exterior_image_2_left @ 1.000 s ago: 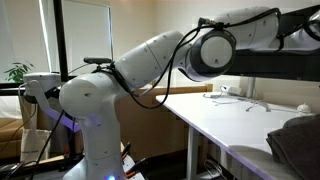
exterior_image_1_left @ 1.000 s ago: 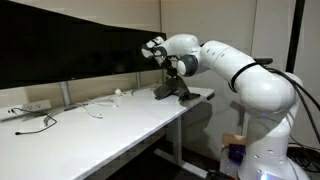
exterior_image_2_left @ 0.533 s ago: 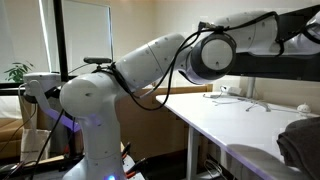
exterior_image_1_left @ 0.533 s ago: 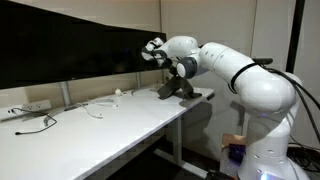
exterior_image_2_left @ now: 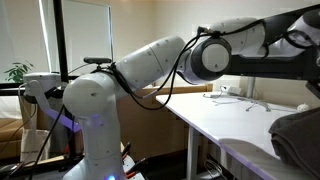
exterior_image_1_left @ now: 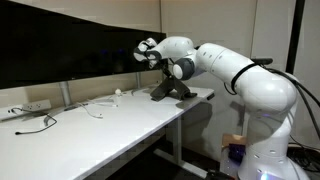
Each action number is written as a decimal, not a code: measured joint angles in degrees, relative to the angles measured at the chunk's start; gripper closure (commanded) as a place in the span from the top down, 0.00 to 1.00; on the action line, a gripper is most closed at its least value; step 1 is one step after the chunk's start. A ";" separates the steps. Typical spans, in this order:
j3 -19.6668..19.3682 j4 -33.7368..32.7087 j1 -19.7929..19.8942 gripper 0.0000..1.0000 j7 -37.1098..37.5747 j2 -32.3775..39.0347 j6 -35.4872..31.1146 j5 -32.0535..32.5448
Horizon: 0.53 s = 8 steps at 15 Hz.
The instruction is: Slide the grey towel across the table.
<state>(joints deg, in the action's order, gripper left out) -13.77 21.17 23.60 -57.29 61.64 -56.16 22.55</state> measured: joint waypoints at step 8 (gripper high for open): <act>0.37 -1.77 -2.05 0.97 -2.49 -15.11 -3.74 -3.17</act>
<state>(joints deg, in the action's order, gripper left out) -13.40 19.40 21.54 -59.79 46.54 -59.90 19.37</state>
